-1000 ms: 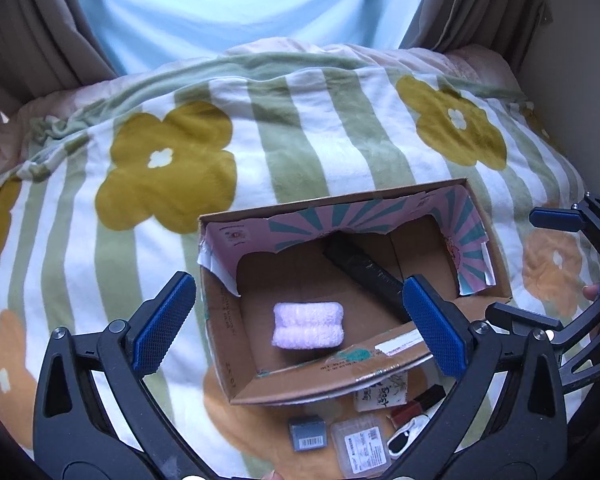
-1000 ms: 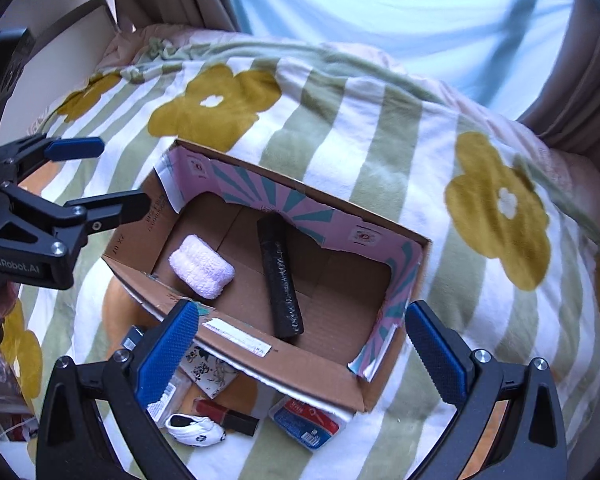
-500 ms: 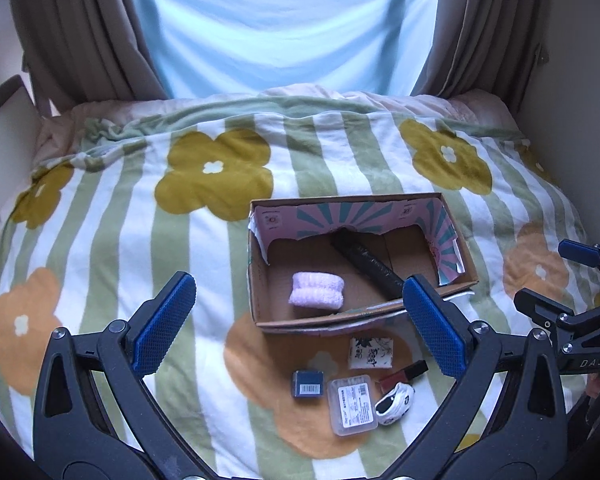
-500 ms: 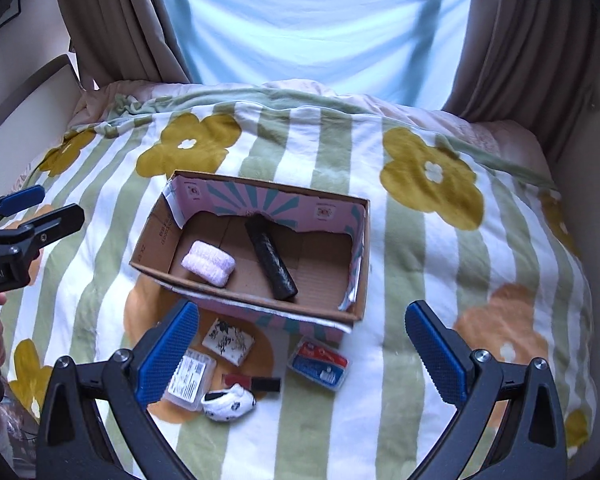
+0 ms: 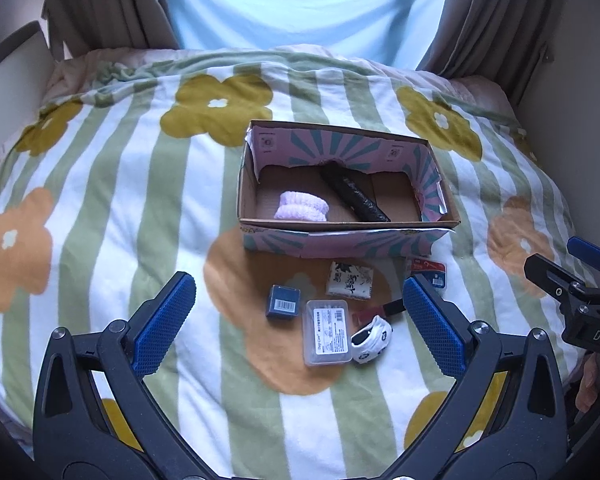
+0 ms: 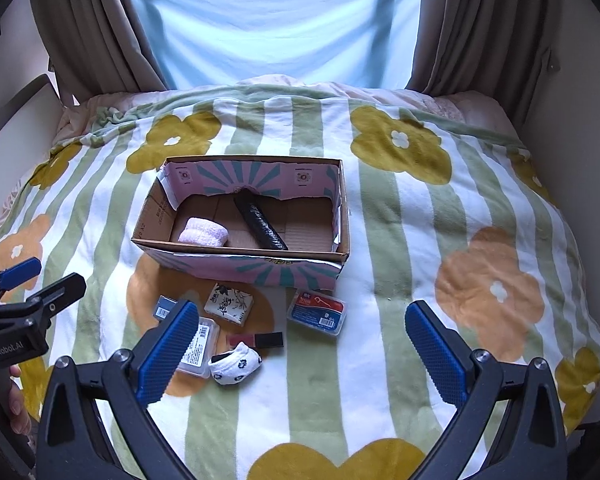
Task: Organize objects
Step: 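Lift both tools out of the box and back over the remaining items, then grasp the clear cotton-swab case with the left tool while the right tool grasps the floss box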
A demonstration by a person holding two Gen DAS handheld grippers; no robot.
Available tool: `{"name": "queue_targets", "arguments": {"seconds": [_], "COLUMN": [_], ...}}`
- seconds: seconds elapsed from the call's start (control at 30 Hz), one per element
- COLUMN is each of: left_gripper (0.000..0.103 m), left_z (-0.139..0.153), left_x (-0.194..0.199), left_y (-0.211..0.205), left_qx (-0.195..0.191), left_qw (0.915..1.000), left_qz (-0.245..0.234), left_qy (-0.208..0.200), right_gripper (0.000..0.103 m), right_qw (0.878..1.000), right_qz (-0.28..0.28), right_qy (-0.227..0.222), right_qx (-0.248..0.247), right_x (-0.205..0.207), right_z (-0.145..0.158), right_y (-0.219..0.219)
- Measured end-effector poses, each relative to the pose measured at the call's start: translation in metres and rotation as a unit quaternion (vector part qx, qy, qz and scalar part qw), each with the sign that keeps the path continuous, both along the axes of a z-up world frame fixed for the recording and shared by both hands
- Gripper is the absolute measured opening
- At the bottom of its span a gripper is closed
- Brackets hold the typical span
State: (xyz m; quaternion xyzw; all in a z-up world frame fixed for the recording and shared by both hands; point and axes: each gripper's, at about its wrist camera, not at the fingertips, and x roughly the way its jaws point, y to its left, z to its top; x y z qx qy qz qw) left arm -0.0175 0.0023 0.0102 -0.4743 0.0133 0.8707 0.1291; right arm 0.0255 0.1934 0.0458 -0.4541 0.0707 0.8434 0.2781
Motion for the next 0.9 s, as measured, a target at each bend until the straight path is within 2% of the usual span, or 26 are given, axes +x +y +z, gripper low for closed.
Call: {"name": "queue_targets", "arguments": {"seconds": [0.07,0.3,0.4,0.5,0.9], "left_gripper": [0.103,0.103,0.103,0.103,0.103], "left_z": [-0.002,-0.027,-0.059,-0.089,-0.172], "left_x": [-0.001,0.004,-0.002,-0.002,-0.018], "left_y": [-0.002,-0.006,0.002,0.013,0.045], "left_qx": [0.020,0.039,0.008,-0.032,-0.049], "left_qw": [0.9998,0.9984,0.9980,0.9971,0.9950], "left_qz": [-0.002,0.041,0.040,0.036,-0.006], "left_qy": [-0.010,-0.006,-0.048,-0.058,-0.087], "right_gripper": [0.103,0.103,0.103,0.103,0.103], "right_qw": [1.000,1.000,0.999,0.998,0.992], "right_qz": [-0.005,-0.024,-0.038,-0.051,-0.094], "right_qy": [0.003,-0.004,-0.010,-0.011,-0.032], "right_qx": [-0.004,0.005,-0.008,-0.027,-0.072], "right_x": [0.002,0.008,0.011,0.014,-0.008], "right_z": [0.000,-0.022,-0.047,-0.070,-0.160], "right_y": [0.002,0.009,0.019,0.028,0.066]}}
